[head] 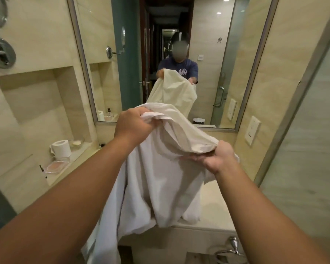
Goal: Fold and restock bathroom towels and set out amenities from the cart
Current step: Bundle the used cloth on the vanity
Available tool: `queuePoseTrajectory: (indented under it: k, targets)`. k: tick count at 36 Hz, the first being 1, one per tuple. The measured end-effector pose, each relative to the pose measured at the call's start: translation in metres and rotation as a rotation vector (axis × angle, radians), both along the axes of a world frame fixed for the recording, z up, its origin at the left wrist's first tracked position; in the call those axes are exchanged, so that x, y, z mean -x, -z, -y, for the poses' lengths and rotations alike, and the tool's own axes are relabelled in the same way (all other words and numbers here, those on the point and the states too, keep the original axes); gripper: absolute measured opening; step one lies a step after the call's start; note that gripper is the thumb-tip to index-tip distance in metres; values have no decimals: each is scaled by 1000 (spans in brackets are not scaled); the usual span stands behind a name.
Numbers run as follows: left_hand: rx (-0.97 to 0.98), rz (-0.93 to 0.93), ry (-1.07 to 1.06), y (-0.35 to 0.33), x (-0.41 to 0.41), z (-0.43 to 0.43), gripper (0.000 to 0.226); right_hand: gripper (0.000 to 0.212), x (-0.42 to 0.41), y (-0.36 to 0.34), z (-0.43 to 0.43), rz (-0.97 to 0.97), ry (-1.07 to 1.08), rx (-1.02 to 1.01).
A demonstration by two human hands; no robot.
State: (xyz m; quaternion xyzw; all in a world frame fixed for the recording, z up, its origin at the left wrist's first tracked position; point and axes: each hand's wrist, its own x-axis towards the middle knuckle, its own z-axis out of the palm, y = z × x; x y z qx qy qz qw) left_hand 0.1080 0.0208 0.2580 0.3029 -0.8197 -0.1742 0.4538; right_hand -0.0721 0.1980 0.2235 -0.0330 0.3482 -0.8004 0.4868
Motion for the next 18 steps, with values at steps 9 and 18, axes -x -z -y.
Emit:
queuePoseTrajectory:
  k: [9,18]
  targets:
    - [38,673,-368,62,-16,52,22,47,29,-57,25,85,396,414]
    - [-461,388,-396,126,-50,91,36,43,55,-44,25,100,505,364]
